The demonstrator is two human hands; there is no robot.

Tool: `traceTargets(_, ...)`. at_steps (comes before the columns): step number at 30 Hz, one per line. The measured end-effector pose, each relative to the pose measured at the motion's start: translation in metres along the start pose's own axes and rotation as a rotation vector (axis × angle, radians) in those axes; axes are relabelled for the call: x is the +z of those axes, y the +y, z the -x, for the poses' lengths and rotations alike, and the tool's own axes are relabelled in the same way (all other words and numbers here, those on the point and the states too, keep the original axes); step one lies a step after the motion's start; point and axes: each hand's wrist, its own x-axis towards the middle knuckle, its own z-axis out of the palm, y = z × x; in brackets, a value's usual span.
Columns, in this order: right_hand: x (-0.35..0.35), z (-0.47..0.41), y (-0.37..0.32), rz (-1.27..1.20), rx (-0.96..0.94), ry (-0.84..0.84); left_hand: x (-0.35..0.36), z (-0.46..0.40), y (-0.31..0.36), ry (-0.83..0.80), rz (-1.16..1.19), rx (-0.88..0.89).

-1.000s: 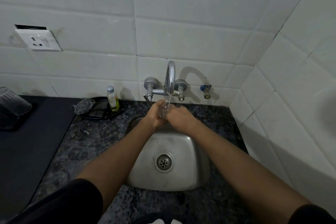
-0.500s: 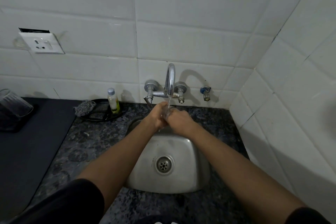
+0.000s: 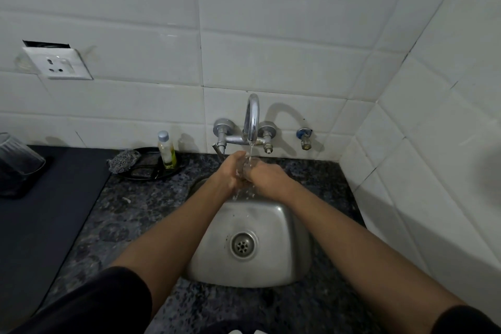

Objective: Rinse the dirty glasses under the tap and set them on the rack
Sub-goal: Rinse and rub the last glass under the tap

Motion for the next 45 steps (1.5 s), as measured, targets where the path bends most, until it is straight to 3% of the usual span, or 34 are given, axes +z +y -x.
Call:
traceTargets(3, 0.003, -0.011, -0.013, -0.517, 0.158, -0.002, 0.002, 0.001, -0.005, -0.038, 0.058, 0.04)
traceTargets(5, 0.002, -0.015, -0.016, -0.522, 0.18, 0.001, 0.001, -0.001, -0.007, -0.042, 0.087, 0.061)
traceTargets(7, 0.003, -0.01, -0.013, -0.38, 0.125, 0.002, -0.001, 0.002, -0.002, -0.034, 0.093, 0.042)
traceTargets(11, 0.003, 0.0, 0.0, 0.223, -0.081, 0.069, 0.001, 0.011, 0.008, -0.006, -0.048, -0.037)
traceTargets(12, 0.002, 0.002, -0.001, 0.227, -0.069, 0.047, 0.002, 0.012, 0.009, 0.003, -0.048, -0.039)
traceTargets(17, 0.001, -0.01, -0.013, -0.344, 0.137, -0.029, 0.001, 0.01, -0.002, 0.005, 0.056, 0.053)
traceTargets(19, 0.002, -0.014, -0.015, -0.425, 0.154, -0.022, 0.0, 0.013, -0.003, -0.039, 0.1, 0.054)
traceTargets(21, 0.004, -0.01, -0.01, -0.241, 0.129, -0.015, 0.001, 0.019, 0.004, -0.059, 0.094, 0.032)
traceTargets(24, 0.008, -0.003, -0.001, 0.298, -0.063, 0.08, 0.004, 0.021, 0.015, -0.036, -0.035, -0.013)
traceTargets(25, 0.008, -0.001, -0.002, 0.294, -0.063, 0.074, 0.005, 0.023, 0.017, -0.026, -0.088, -0.012)
traceTargets(26, 0.01, -0.002, -0.005, 0.211, -0.025, 0.053, 0.004, 0.023, 0.017, -0.018, -0.116, -0.006)
traceTargets(30, 0.01, -0.01, -0.011, -0.659, 0.207, -0.022, -0.012, -0.01, 0.006, 0.02, -0.092, 0.052)
traceTargets(31, 0.01, -0.011, -0.012, -0.735, 0.235, -0.008, -0.015, -0.016, 0.003, 0.022, -0.06, 0.045)
traceTargets(33, 0.012, -0.011, -0.012, -0.635, 0.212, 0.028, -0.009, -0.006, 0.002, 0.003, -0.003, 0.032)
traceTargets(37, 0.011, 0.001, -0.002, 0.183, -0.052, 0.108, 0.002, 0.012, 0.011, -0.047, -0.065, -0.025)
traceTargets(39, 0.012, 0.002, 0.003, 0.326, -0.137, 0.118, -0.002, 0.01, 0.011, -0.048, -0.117, -0.03)
traceTargets(41, 0.019, 0.003, 0.001, 0.136, -0.068, 0.114, -0.003, 0.009, 0.009, -0.022, -0.107, -0.019)
traceTargets(45, 0.034, 0.003, -0.003, -0.693, 0.091, 0.218, -0.009, 0.006, 0.001, 0.03, -0.015, 0.04)
